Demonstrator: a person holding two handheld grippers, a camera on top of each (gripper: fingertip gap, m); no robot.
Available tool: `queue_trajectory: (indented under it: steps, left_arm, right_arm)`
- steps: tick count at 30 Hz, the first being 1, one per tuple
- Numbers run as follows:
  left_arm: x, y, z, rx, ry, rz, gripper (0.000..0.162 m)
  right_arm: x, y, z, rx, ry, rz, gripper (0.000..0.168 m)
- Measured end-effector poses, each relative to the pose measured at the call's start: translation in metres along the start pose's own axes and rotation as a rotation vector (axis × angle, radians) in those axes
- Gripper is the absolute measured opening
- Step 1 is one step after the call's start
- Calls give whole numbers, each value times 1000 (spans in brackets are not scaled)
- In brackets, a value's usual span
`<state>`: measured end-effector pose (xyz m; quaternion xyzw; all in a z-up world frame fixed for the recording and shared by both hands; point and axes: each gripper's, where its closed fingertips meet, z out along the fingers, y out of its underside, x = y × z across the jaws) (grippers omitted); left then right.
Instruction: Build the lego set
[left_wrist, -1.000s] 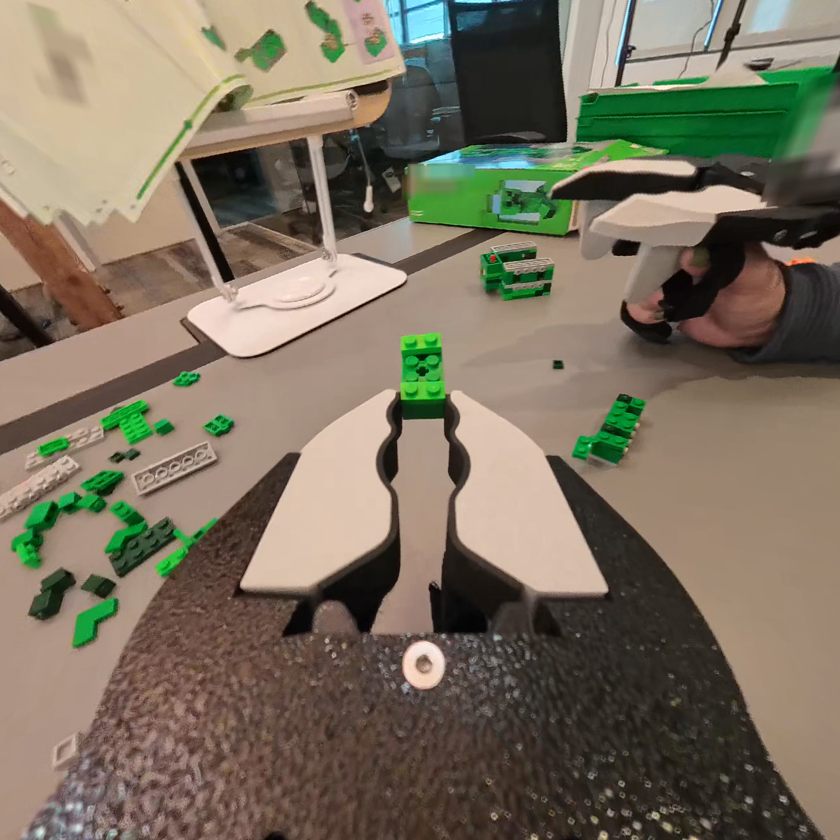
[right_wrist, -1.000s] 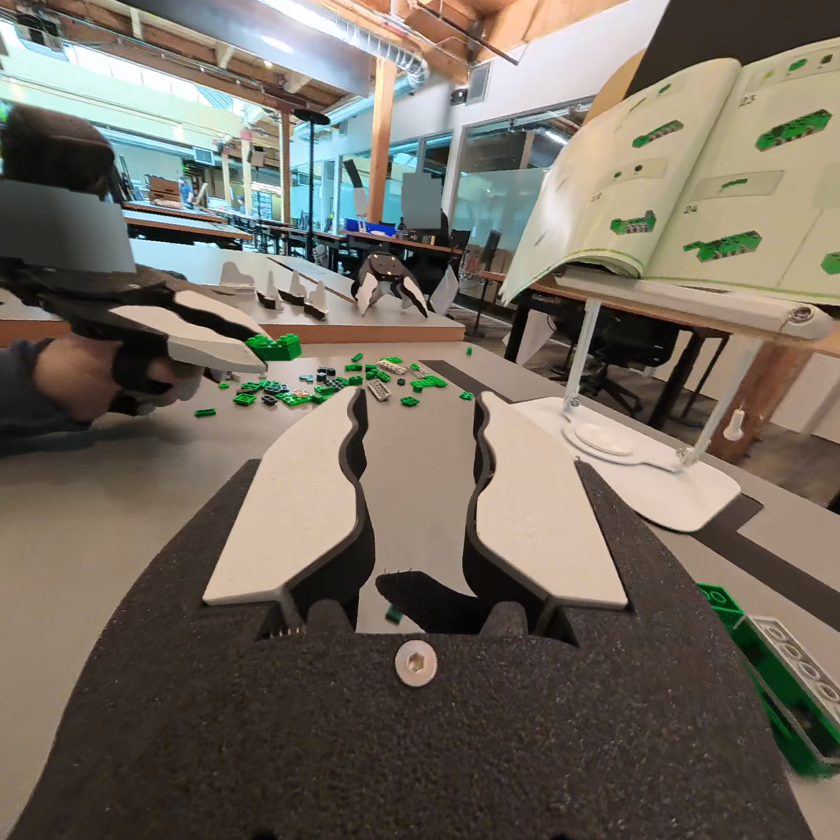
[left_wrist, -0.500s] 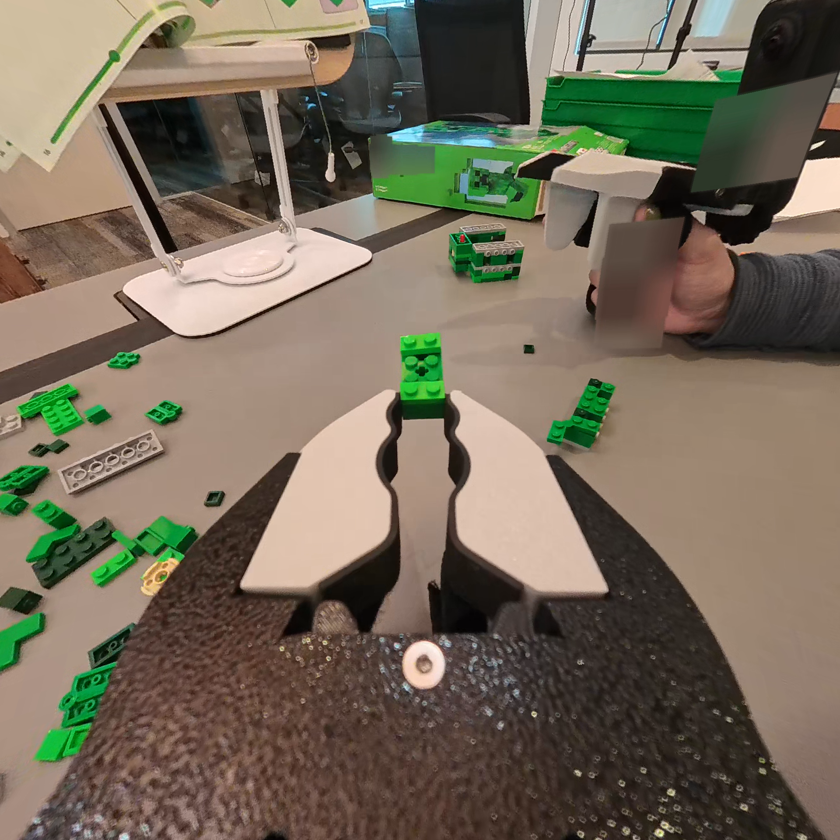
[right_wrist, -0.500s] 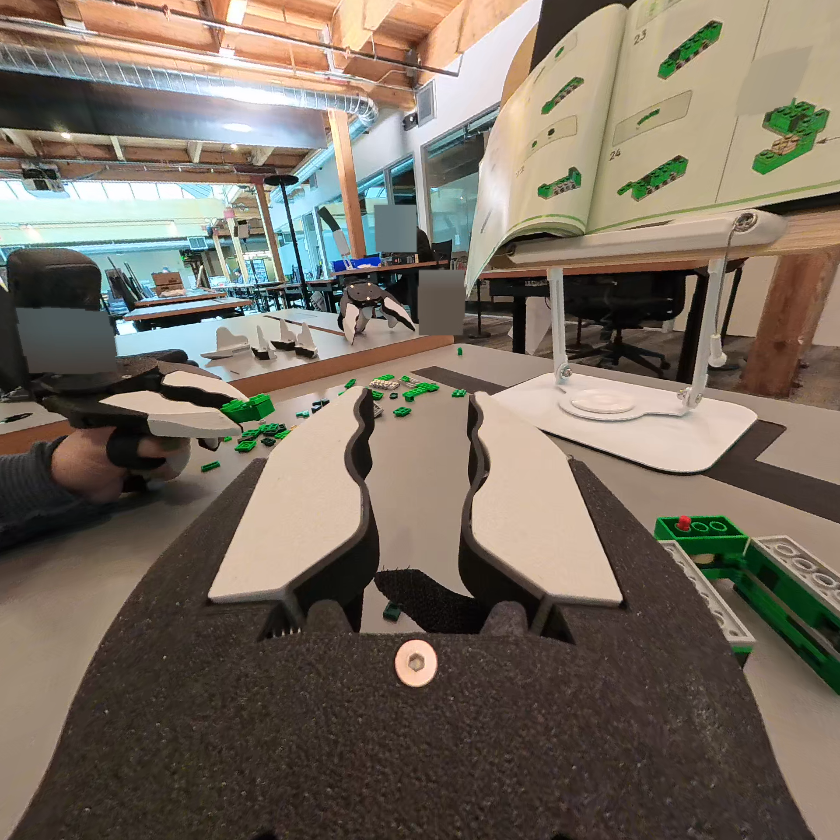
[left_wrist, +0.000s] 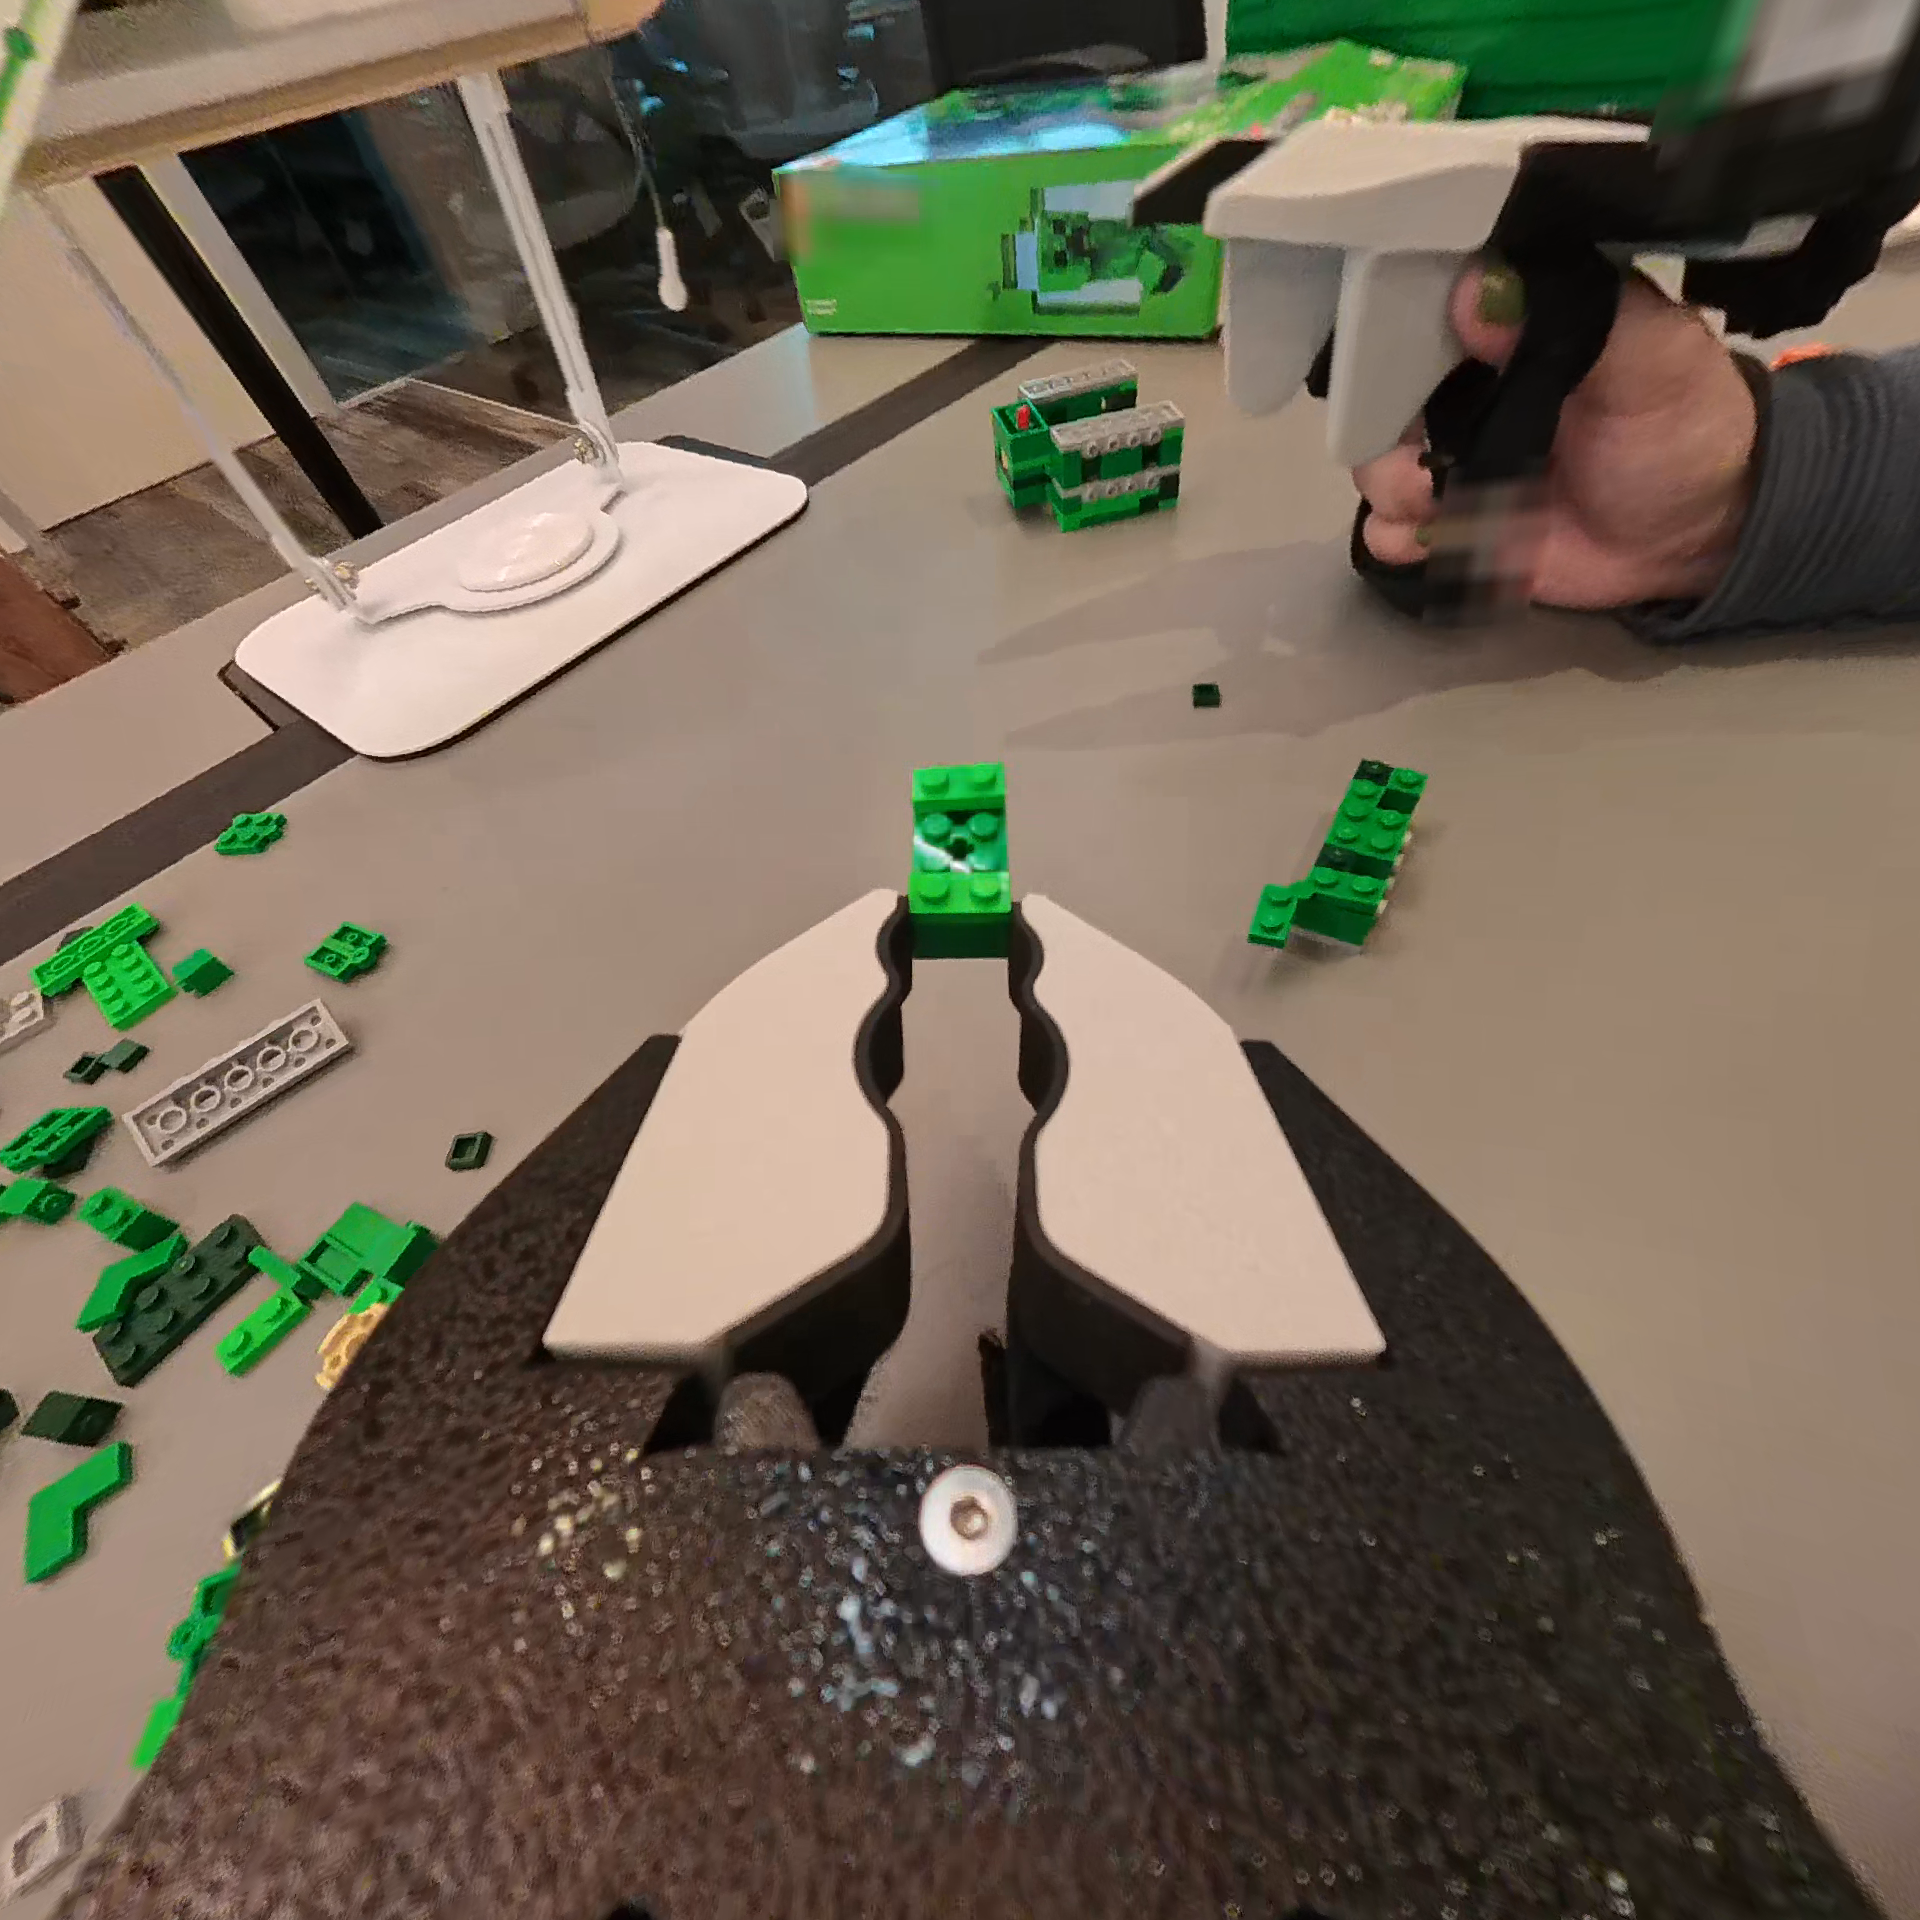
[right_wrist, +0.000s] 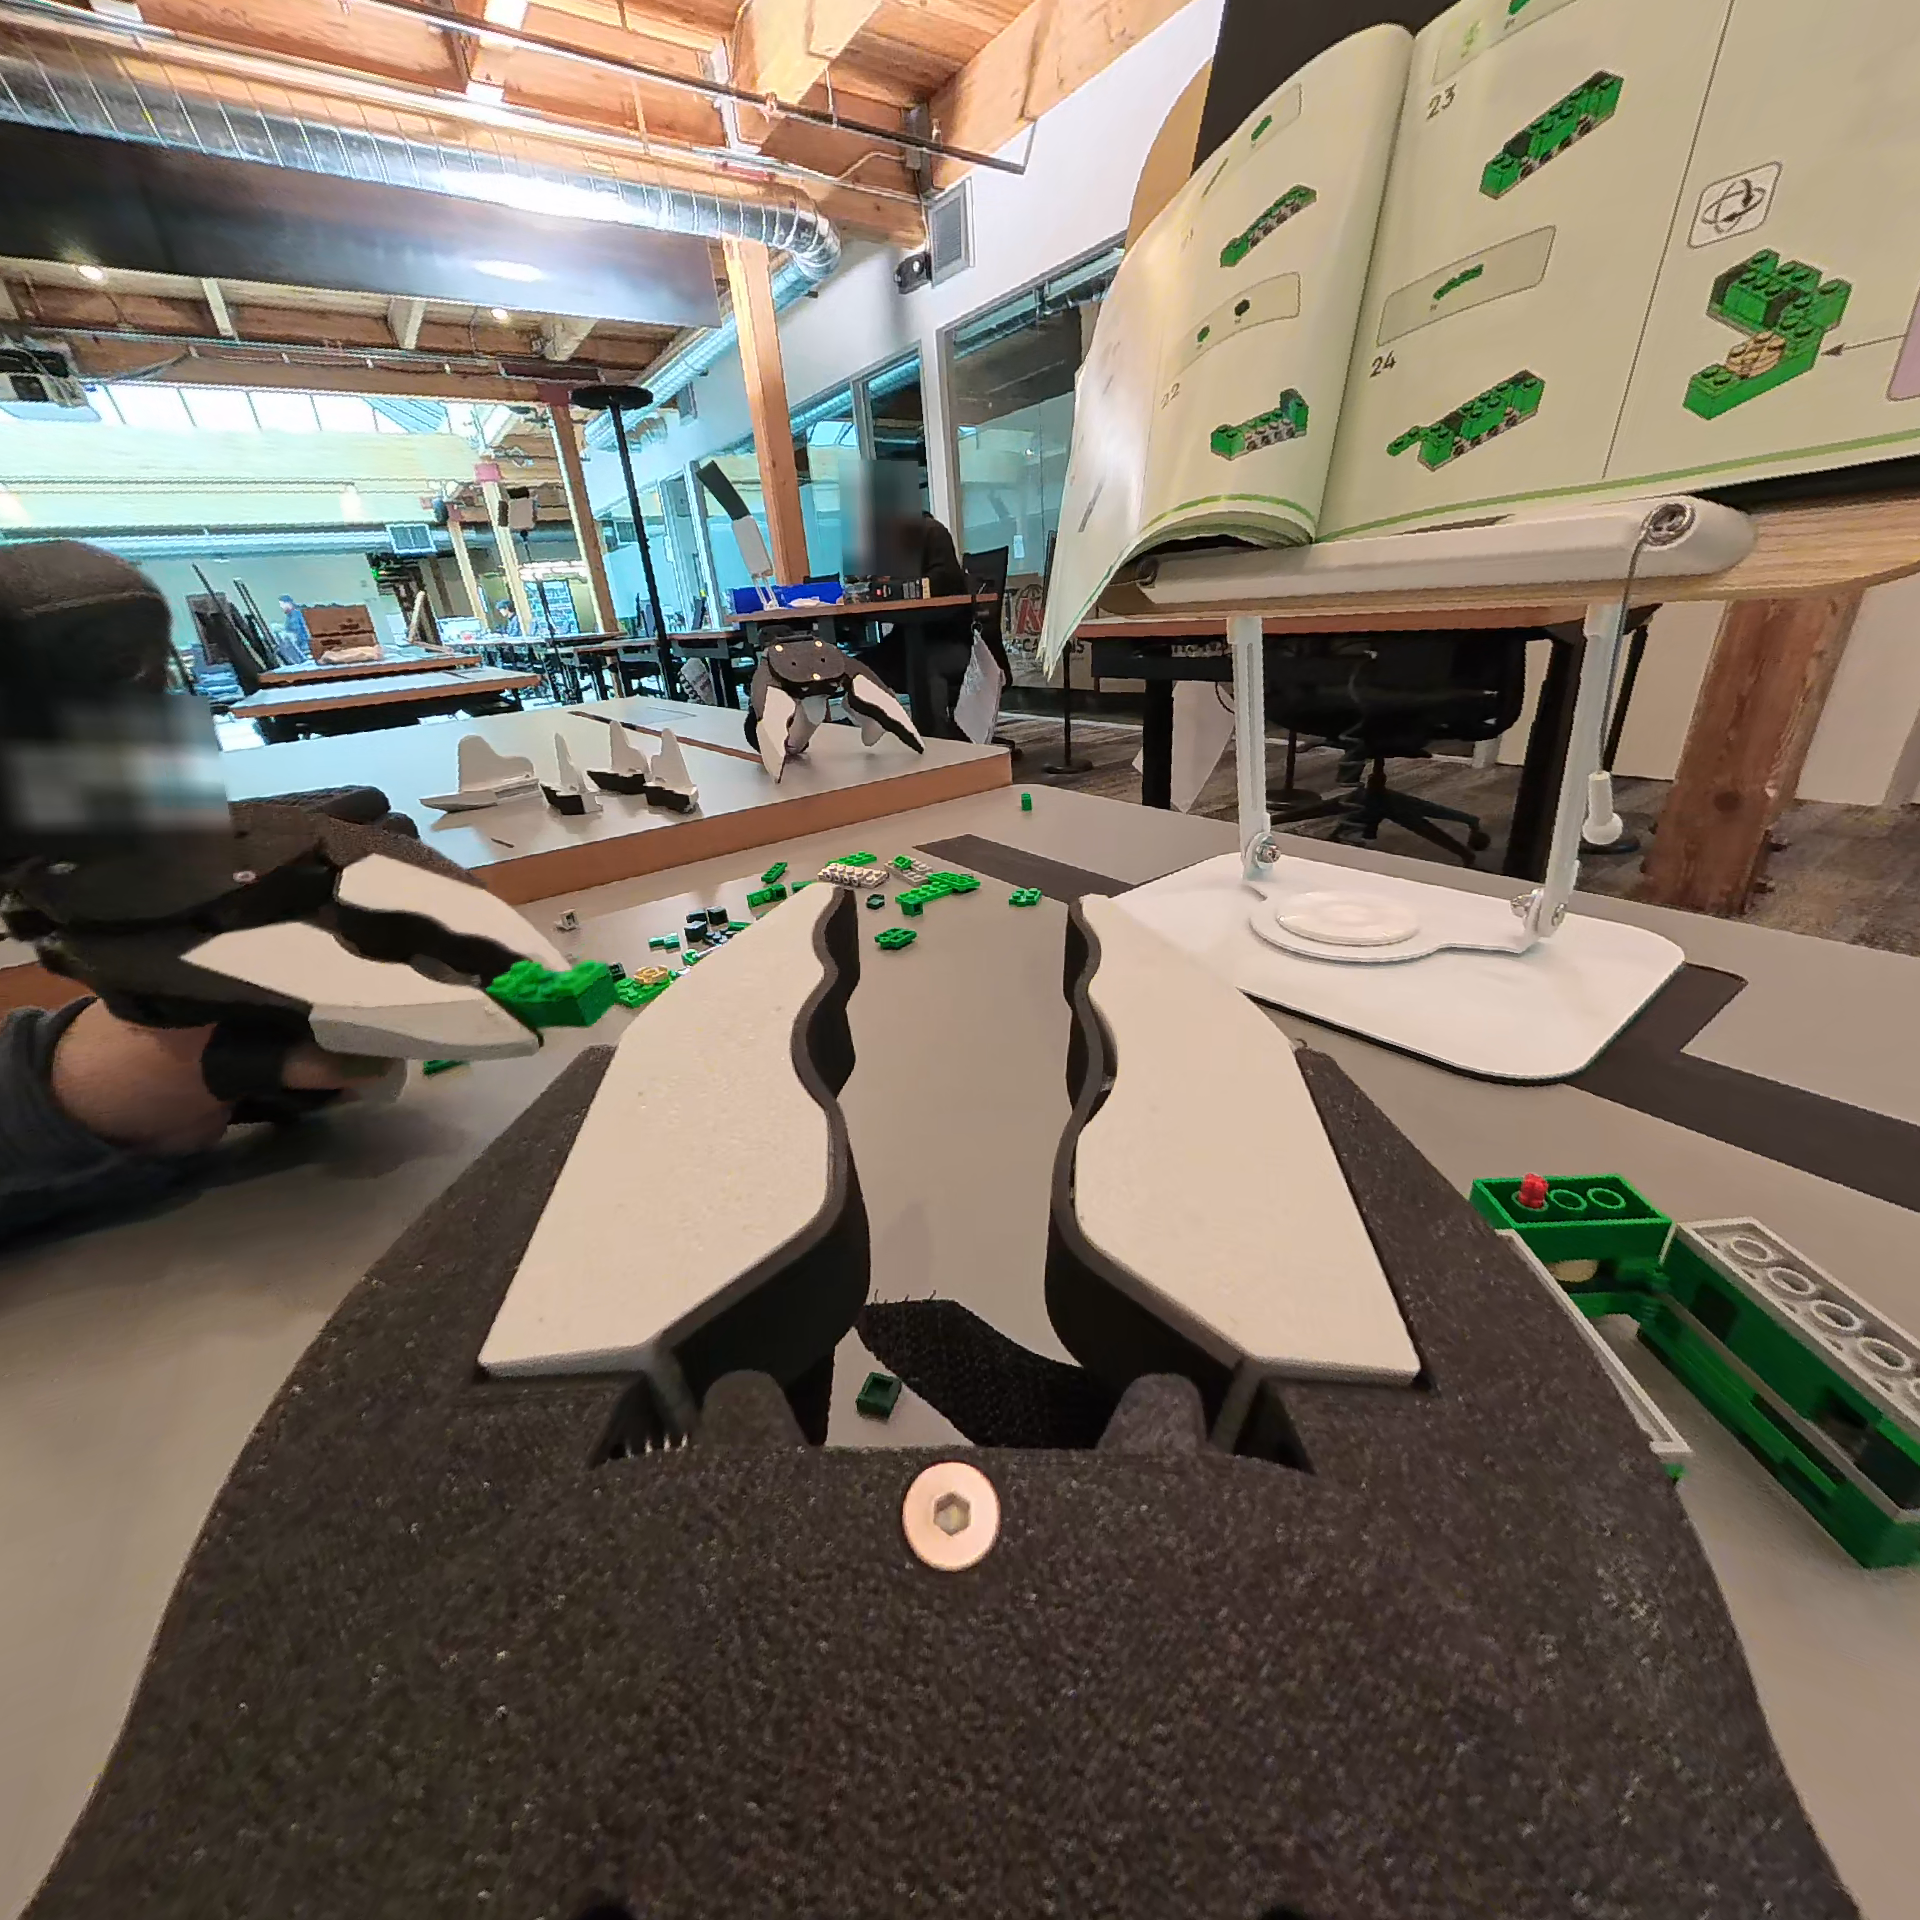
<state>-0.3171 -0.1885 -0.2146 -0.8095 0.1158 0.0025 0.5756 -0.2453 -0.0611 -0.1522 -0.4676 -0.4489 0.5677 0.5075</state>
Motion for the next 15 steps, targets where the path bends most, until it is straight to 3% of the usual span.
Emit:
queue_trajectory:
  steps: [6,15]
  left_arm:
    - [8,2,3,-23,14,76,17]
    - [-3,-11,-8,94,27,-54,17]
  right_arm:
    - [-1,1,0,-4,-2,-5,37]
    - [-2,2,1,-14,-5,-17,33]
